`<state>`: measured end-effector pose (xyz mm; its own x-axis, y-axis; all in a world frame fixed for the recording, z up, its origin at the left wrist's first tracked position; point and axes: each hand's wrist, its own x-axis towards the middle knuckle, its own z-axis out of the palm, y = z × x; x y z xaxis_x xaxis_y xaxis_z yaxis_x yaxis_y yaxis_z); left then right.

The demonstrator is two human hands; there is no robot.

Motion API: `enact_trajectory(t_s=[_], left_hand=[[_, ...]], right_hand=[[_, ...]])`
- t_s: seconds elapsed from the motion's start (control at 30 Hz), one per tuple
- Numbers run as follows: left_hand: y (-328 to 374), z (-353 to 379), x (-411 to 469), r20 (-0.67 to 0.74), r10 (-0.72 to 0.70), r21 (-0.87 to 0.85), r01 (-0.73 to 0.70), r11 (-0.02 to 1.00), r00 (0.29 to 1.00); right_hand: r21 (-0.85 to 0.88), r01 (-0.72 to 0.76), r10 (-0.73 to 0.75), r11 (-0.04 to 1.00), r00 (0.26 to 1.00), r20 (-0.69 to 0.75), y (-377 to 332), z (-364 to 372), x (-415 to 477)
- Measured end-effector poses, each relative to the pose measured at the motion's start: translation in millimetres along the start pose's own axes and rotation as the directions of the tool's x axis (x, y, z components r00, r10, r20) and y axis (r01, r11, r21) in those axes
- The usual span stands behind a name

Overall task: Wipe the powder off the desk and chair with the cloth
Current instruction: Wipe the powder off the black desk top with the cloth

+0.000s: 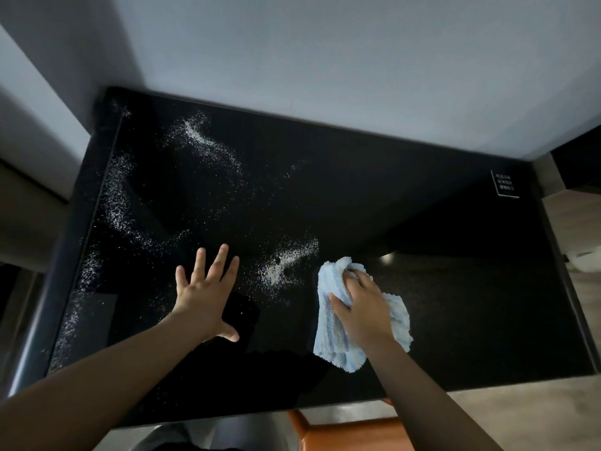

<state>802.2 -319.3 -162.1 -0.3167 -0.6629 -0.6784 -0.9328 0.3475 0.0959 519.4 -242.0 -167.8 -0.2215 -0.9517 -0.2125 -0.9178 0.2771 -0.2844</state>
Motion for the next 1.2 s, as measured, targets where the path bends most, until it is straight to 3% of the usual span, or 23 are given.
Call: enact_trajectory(t_s=[1.2], left_hand=[[4.3, -3.0, 2.7, -0.048, -0.009, -0.023, 0.008, 1.0, 0.999]], right_hand=[[-0.03, -0.151, 0.151, 0.988, 0.988, -0.009, -3.4, 38.8, -161.0]])
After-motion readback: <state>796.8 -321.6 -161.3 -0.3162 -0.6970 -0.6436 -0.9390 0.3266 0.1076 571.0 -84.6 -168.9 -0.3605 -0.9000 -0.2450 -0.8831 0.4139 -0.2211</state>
